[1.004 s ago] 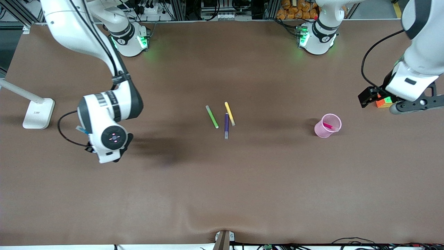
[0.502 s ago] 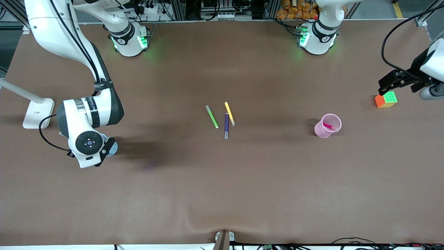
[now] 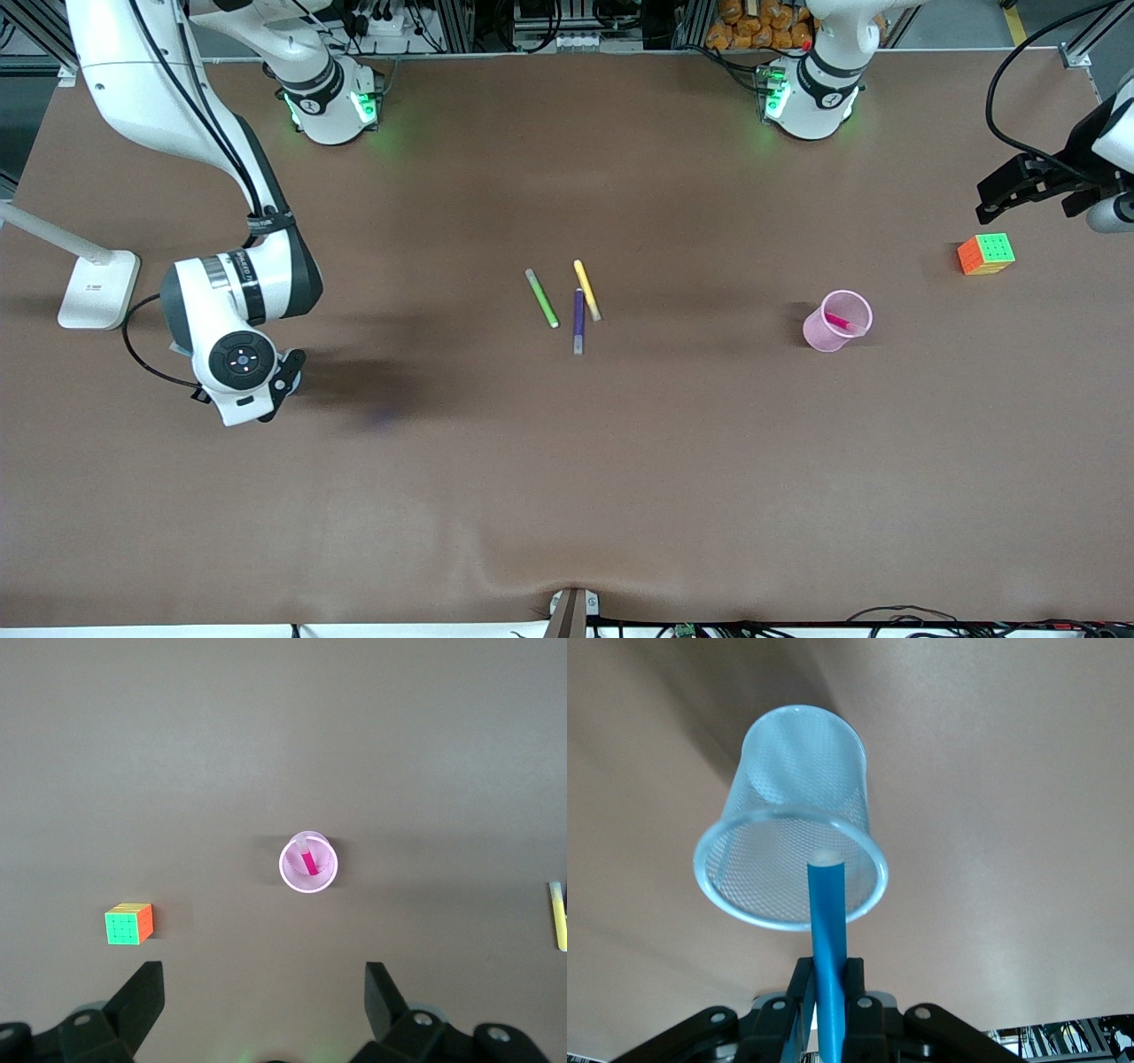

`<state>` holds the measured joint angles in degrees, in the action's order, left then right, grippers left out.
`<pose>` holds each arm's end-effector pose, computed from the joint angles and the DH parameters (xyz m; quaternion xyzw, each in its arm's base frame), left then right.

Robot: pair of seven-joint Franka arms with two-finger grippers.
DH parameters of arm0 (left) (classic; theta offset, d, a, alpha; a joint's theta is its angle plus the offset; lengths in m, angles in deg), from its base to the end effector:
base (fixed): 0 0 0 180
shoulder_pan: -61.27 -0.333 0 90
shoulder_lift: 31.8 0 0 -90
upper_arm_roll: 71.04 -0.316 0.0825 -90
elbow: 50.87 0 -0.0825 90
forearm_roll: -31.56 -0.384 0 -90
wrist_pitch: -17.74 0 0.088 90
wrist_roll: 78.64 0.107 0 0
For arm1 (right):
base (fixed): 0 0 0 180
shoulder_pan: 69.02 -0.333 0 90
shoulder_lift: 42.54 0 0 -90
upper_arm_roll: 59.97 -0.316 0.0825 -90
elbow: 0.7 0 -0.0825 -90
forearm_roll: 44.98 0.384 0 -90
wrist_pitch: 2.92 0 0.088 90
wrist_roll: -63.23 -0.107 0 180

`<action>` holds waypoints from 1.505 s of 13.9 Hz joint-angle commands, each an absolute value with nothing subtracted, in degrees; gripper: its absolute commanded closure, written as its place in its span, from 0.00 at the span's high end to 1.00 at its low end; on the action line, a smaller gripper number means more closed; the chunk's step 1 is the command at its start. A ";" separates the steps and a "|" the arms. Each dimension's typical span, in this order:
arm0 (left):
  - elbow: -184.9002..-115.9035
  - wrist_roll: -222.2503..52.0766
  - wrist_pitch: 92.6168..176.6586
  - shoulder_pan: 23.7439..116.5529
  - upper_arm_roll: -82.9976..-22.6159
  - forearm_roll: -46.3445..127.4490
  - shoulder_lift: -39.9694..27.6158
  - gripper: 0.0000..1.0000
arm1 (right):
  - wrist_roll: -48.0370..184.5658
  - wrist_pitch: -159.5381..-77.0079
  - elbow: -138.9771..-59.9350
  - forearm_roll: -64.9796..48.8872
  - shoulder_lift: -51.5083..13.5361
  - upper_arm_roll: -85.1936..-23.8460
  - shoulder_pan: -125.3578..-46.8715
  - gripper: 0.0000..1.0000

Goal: Place pink and blue markers in matching cups
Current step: 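Raise the left gripper away while the right gripper carries blue marker to cup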

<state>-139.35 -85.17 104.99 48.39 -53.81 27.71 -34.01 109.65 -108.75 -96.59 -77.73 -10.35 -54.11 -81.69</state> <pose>0.5372 -0.0369 0.6532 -0.9990 -0.0209 -0.0114 0.0383 0.6406 0.0398 0.2660 0.7764 0.5342 -0.2686 0.1992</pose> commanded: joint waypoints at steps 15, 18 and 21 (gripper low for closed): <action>-143.40 -86.81 105.01 68.55 -68.64 27.43 -38.03 1.00 | 100.50 -111.55 -100.45 -78.47 -10.46 -55.14 -82.73 0.47; -144.03 -86.11 104.93 66.65 -68.94 28.04 -38.83 1.00 | 100.76 -111.46 -100.28 -78.47 -10.72 -55.14 -82.64 0.83; -144.73 -85.84 104.92 66.02 -68.94 28.13 -39.71 1.00 | 101.03 -110.58 -99.84 -78.47 -12.03 -55.14 -82.29 1.00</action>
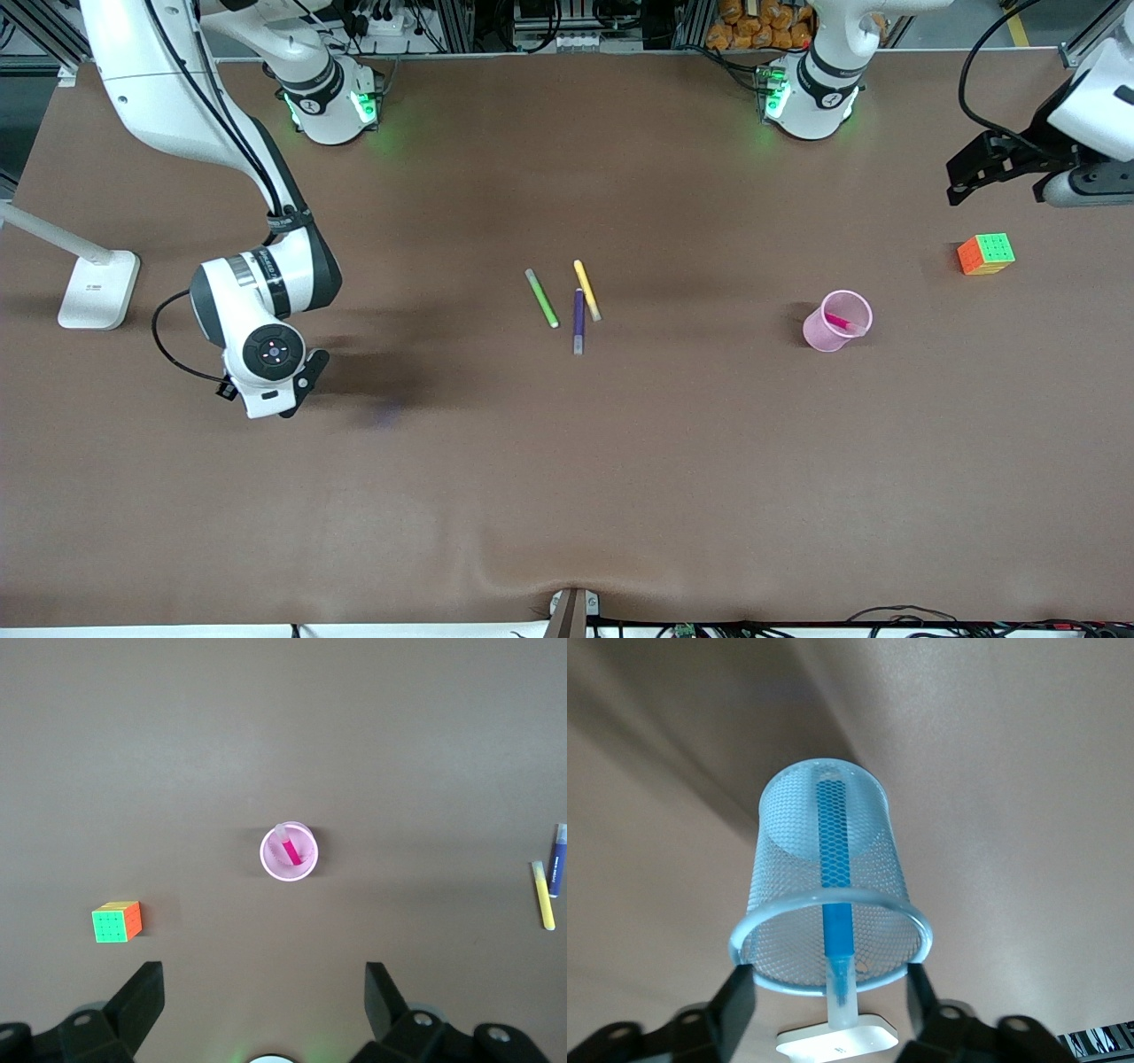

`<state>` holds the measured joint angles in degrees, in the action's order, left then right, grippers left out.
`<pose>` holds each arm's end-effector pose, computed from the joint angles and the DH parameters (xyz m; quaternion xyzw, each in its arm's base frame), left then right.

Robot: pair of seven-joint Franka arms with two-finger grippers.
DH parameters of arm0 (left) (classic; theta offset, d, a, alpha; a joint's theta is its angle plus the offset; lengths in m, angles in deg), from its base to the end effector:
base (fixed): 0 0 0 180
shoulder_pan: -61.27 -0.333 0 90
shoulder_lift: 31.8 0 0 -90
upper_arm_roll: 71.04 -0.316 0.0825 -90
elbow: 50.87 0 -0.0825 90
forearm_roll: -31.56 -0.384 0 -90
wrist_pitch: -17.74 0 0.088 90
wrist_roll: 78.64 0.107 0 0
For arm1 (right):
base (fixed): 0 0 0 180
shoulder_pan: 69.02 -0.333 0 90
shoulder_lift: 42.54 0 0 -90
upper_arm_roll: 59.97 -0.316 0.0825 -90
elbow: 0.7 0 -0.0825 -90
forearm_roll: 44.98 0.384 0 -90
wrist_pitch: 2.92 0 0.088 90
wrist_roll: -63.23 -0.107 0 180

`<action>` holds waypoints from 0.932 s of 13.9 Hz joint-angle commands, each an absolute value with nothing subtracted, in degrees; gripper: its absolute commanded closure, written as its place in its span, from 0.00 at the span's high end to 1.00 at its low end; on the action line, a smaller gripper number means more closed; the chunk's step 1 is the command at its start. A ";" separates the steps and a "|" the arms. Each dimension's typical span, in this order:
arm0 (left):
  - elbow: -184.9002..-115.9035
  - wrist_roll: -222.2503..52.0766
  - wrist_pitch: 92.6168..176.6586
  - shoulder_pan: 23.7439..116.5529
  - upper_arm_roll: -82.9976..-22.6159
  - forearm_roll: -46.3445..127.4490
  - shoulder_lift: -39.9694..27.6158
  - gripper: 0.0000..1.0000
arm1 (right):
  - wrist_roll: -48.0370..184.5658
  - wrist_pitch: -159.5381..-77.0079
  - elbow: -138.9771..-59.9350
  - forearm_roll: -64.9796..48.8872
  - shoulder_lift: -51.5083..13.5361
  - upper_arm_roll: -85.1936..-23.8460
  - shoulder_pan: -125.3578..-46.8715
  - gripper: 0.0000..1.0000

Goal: Place pink and blue markers in matching cups
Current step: 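Release the blue marker into the light blue cup with the right gripper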

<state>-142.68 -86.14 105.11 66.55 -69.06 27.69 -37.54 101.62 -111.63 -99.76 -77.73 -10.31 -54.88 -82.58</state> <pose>0.5150 -0.0591 0.6596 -0.9993 -0.0041 -0.0158 0.0337 0.6281 0.0579 0.2441 0.8003 0.5023 -0.2512 0.2100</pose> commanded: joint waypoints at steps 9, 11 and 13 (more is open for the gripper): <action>-145.44 -86.81 105.37 59.69 -63.31 28.22 -40.23 1.00 | 100.41 -104.69 -96.85 -64.33 -23.37 -55.14 -79.31 1.00; -145.44 -86.72 105.37 59.69 -63.49 28.22 -40.15 1.00 | 96.57 -105.65 -96.41 -59.60 -26.70 -55.22 -77.64 1.00; -145.44 -86.72 105.45 59.69 -63.57 28.22 -39.89 1.00 | 89.28 -103.83 -95.19 -51.16 -30.30 -55.22 -76.14 1.00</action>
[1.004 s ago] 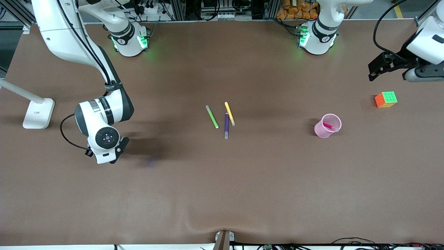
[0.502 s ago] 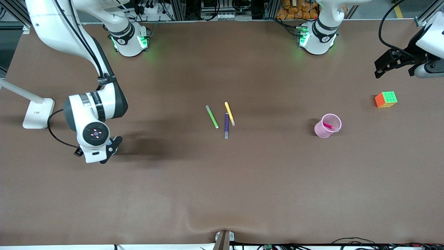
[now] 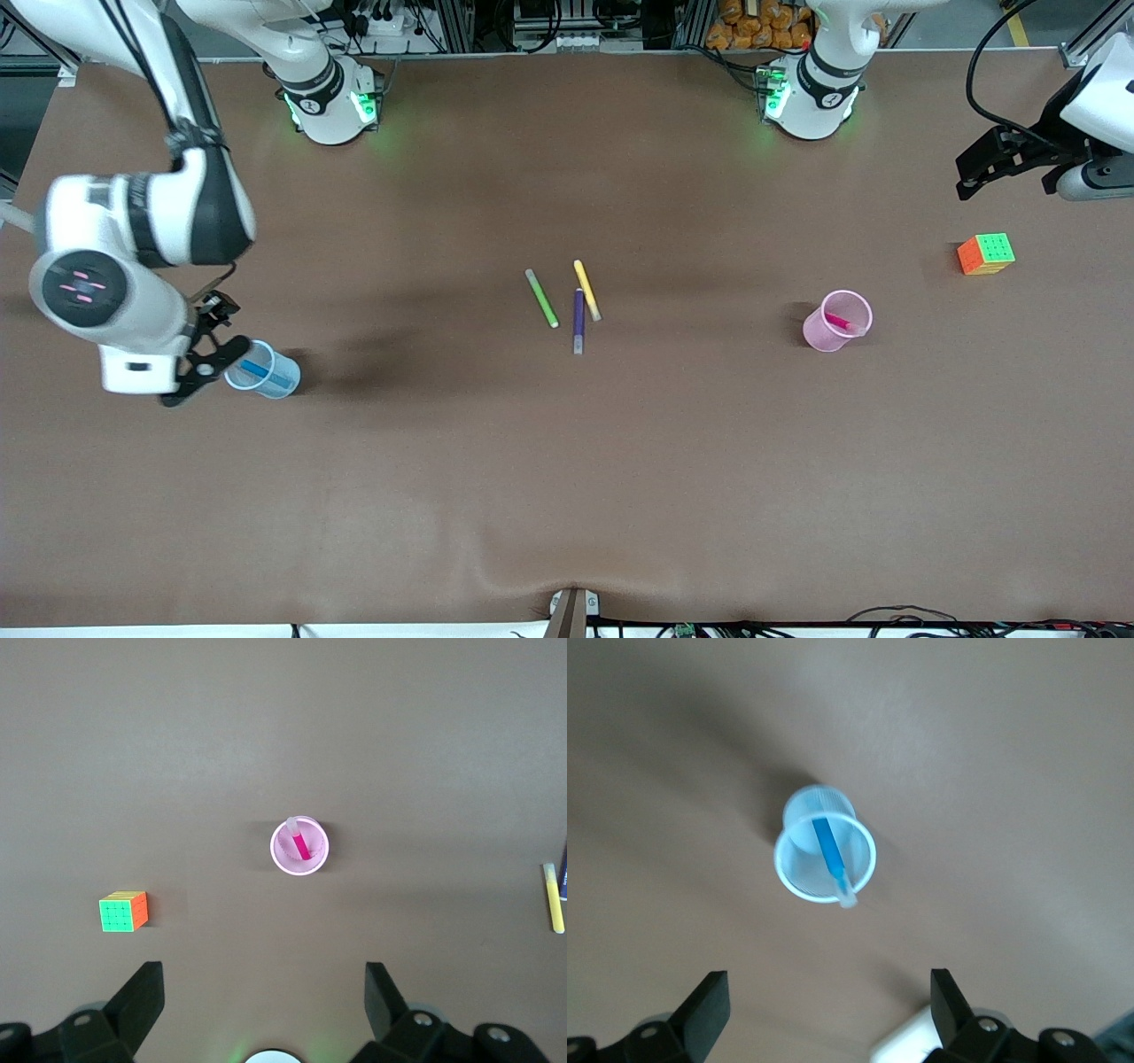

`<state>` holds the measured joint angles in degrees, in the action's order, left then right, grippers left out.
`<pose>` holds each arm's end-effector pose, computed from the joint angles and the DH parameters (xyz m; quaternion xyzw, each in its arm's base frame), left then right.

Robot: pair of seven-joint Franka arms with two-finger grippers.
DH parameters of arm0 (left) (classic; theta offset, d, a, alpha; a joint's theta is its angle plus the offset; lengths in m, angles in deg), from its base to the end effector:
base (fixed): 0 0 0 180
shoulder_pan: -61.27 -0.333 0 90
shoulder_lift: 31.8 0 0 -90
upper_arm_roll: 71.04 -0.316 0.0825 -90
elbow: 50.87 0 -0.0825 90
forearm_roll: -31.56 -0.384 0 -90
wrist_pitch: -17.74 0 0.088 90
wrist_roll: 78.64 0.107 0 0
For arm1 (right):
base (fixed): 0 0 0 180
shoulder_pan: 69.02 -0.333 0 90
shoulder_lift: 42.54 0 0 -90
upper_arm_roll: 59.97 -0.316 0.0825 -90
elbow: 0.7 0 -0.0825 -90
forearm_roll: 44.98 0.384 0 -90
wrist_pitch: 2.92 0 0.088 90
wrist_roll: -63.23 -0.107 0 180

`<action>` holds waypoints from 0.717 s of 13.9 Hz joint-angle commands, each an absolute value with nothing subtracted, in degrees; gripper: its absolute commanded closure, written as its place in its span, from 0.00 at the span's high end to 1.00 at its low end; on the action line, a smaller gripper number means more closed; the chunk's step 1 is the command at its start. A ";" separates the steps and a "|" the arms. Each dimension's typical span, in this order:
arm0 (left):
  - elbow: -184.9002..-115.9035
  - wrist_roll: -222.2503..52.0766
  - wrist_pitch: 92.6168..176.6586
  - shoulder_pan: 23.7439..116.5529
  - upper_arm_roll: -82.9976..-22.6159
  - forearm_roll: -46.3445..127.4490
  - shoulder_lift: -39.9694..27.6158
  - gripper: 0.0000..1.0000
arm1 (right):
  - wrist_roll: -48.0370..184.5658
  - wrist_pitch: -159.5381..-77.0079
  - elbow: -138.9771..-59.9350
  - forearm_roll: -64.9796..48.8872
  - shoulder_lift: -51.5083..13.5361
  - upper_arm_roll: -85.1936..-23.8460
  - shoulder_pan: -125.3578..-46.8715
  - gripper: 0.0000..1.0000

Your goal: Place pink and blue markers in matching cups

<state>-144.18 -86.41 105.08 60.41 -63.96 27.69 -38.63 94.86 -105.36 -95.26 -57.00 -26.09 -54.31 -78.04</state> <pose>0.5097 -0.0523 0.6567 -0.9990 -0.0157 -0.0120 0.0399 0.6280 0.0244 0.4362 0.9351 0.3273 -0.0995 0.0928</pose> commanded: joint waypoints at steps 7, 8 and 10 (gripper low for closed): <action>-145.08 -86.81 106.42 59.16 -63.66 28.31 -39.88 1.00 | 79.49 -98.19 -93.25 -46.30 -39.01 -55.40 -71.40 1.00; -145.08 -86.81 106.51 59.16 -63.66 28.31 -39.88 1.00 | 78.62 -98.28 -93.16 -46.12 -39.37 -55.49 -70.69 1.00; -145.08 -86.81 106.95 59.08 -63.66 28.31 -39.88 1.00 | 74.60 -98.28 -93.07 -45.60 -40.95 -55.49 -70.42 1.00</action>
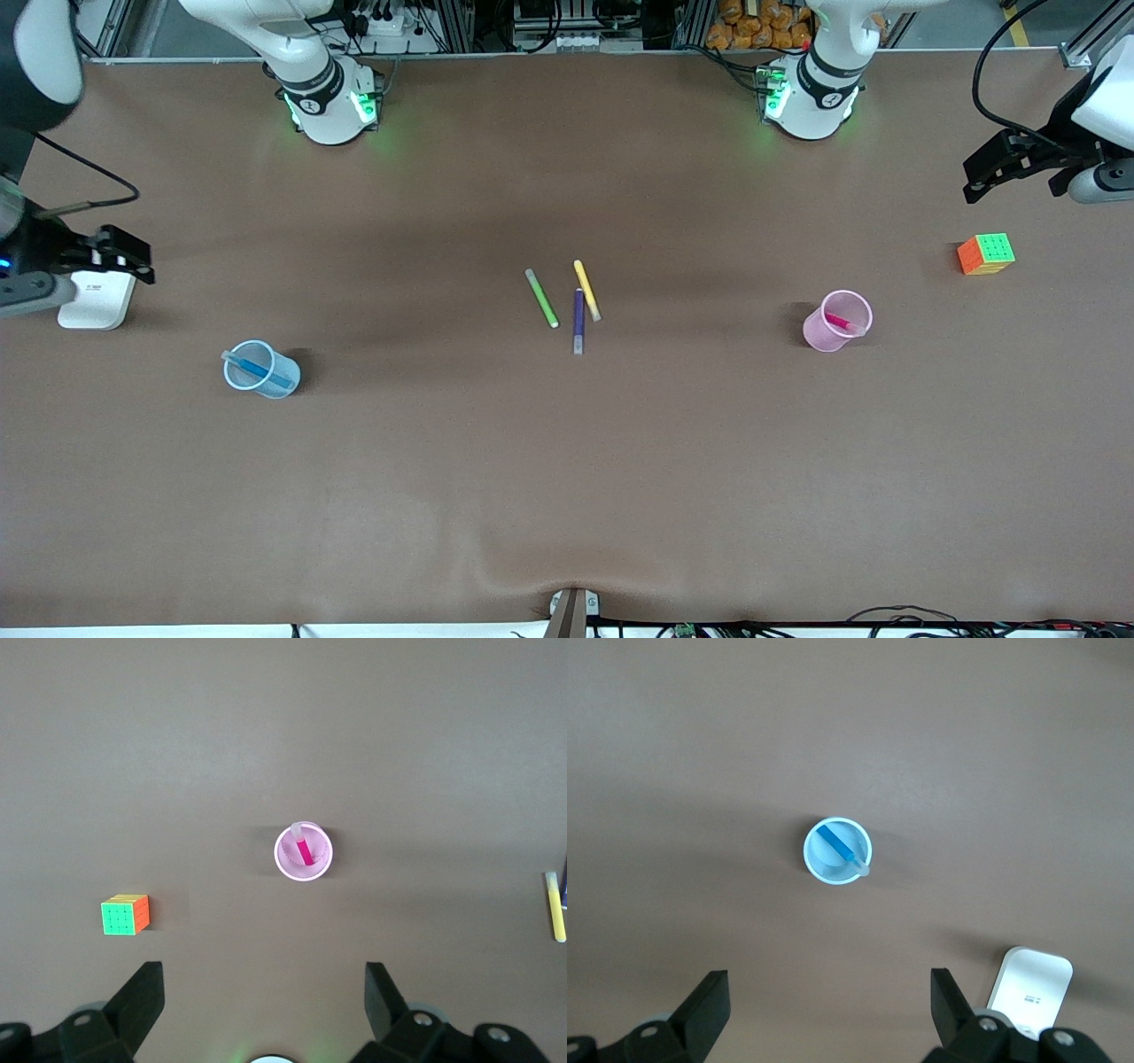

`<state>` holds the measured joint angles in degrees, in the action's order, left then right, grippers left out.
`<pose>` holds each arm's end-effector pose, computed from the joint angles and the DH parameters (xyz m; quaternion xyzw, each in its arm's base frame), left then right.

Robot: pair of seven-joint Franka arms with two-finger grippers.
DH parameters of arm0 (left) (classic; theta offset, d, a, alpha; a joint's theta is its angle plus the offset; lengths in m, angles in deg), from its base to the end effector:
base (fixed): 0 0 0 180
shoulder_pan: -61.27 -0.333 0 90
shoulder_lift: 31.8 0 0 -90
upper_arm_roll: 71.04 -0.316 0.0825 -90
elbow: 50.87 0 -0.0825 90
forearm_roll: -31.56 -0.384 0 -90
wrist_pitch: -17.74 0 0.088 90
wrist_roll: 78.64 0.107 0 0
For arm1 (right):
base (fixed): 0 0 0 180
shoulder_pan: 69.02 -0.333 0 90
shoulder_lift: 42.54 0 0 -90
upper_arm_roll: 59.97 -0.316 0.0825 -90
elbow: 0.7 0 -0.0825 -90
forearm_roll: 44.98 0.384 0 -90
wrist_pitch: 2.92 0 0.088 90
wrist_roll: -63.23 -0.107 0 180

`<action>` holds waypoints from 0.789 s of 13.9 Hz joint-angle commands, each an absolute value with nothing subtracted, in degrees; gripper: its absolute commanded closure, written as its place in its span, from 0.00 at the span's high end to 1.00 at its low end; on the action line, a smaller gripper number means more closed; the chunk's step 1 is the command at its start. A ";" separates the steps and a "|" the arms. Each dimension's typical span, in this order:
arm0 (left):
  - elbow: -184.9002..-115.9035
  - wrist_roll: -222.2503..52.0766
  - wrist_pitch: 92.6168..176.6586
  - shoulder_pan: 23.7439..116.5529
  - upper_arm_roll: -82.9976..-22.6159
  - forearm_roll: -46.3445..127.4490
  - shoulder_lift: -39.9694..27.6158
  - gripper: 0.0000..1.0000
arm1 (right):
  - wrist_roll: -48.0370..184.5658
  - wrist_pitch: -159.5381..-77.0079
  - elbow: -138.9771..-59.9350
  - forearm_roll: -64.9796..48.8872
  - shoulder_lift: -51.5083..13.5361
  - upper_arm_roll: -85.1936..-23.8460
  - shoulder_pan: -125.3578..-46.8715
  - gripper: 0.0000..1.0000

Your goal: Place pink and blue markers in matching cups

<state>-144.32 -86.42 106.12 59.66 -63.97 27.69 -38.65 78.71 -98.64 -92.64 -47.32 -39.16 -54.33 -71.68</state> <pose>0.5122 -0.0459 0.6574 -0.9988 -0.0220 -0.0197 0.0391 0.5788 -0.0326 0.5840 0.9936 0.1109 -0.0001 0.0235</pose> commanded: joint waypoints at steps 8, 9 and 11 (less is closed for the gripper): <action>-144.56 -85.93 106.95 59.08 -63.66 28.22 -39.71 1.00 | 67.28 -93.89 -89.56 -45.07 -43.33 -55.22 -70.60 1.00; -144.56 -85.93 106.95 58.99 -63.66 28.31 -39.62 1.00 | 66.49 -93.36 -89.56 -45.07 -43.42 -55.14 -70.69 1.00; -143.86 -85.76 106.86 58.99 -63.66 28.22 -39.10 1.00 | 66.40 -92.74 -89.64 -44.81 -44.03 -54.79 -70.51 1.00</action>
<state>-144.21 -86.42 106.50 59.62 -63.97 27.69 -38.77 67.33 -93.93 -89.73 -45.74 -42.89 -54.59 -71.41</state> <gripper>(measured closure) 0.000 0.000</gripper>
